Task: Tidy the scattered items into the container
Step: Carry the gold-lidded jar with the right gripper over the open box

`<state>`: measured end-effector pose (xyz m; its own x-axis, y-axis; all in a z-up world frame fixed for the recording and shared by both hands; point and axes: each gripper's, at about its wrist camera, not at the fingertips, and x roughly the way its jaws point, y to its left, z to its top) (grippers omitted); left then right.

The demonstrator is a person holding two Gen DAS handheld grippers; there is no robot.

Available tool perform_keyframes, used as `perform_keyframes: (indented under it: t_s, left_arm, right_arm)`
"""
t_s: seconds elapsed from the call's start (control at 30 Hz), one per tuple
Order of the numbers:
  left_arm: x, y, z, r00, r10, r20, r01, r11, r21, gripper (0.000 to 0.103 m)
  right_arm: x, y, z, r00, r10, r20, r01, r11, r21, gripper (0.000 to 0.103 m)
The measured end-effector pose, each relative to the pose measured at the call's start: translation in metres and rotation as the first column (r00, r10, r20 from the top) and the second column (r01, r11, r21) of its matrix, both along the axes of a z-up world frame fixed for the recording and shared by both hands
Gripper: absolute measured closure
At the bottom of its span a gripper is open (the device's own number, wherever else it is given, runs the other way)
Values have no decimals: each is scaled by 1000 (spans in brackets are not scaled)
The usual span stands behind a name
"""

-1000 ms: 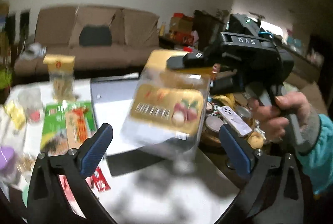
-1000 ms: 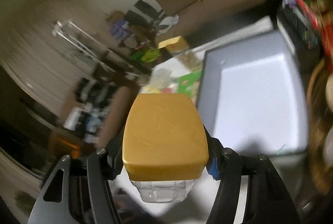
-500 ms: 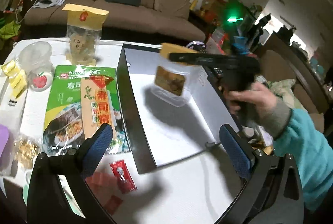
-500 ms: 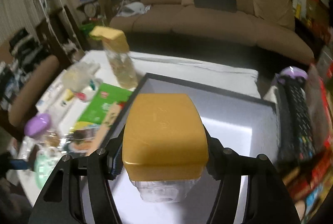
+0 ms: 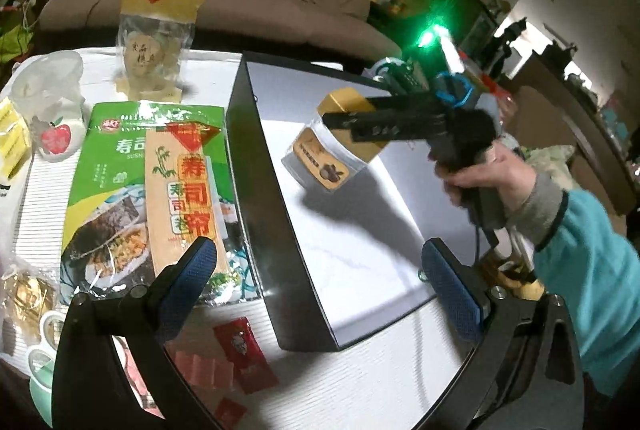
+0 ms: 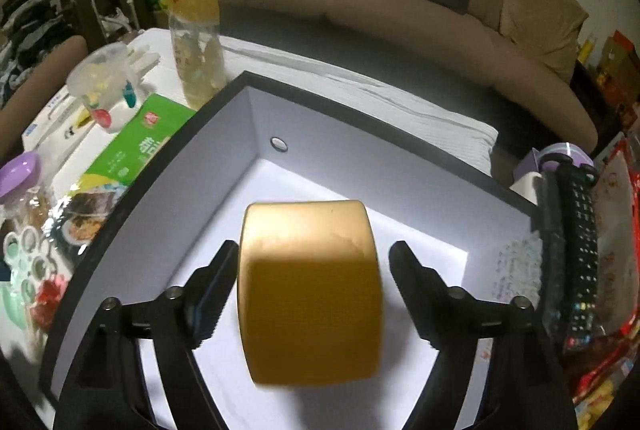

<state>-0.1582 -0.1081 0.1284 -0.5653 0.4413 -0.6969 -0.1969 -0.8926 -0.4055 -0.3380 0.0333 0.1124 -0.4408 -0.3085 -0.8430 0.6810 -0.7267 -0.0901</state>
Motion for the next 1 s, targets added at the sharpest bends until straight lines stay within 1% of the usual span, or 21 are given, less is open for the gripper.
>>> perform_keyframes:
  t_s: [0.1,0.17,0.2,0.27,0.33,0.4,0.5,0.53,0.63,0.73,0.83,0.87,0.9,1.0]
  left_arm:
    - [1,5,-1,1000,-9,6,9,1000,-8,0]
    - [2,6,1,1000,-8,7,8,1000,-6,0]
    - [2,6,2,1000,-7,7,8,1000,-5,0]
    - [3,7,4,1000,-8,0,8,1000,-9,0]
    - [4,6,7,1000,-8,-9,7,1000,-16,0]
    - [5,4,9,1000,-5,-21,5,1000,-18,0]
    - [2,-1,9,1000,4,-26,-4,1000,-2,0]
    - [1,-2,8,1000,5,-24,-5,1000,3,0]
    - [-2,-5,8,1000,7,-27,-6,1000,5,0]
    - [-7,-9,7,999,16,-31,-15,999,31,0]
    - [-13,-9,5,999,17,-28,-16,998,56,0]
    - [-15,-7,4,1000,14,-28,-13,998,58,0]
    - [-17,-5,3,1000,10,-27,-8,998,59,0]
    - [-20,2,-2,1000,-8,-19,10,998,60,0]
  right_arm:
    - [1,0,1,1000,23,-2,-23,998,53,22]
    - [-3,-5,-5,1000,25,8,-25,994,109,25]
    - [-5,-7,-8,1000,24,19,-27,992,120,32]
    - [-9,-9,-8,999,24,26,-27,991,129,33]
    - [-13,-11,-8,999,43,10,-44,988,147,33]
    - [-17,-13,-8,998,62,-18,-59,988,140,33]
    - [-27,-18,-2,995,97,-33,-95,994,60,35]
    - [-29,-23,0,992,123,-41,-121,991,50,35]
    - [-35,-39,2,976,209,-56,-206,976,67,36]
    - [-45,-53,1,964,264,-28,-261,962,85,37]
    - [-47,-55,-4,959,284,-21,-278,949,152,36]
    - [-47,-52,-5,959,282,-30,-273,947,171,36]
    - [-47,-47,-5,961,274,-44,-261,946,192,33]
    - [-46,-31,-6,961,262,-90,-230,935,271,28]
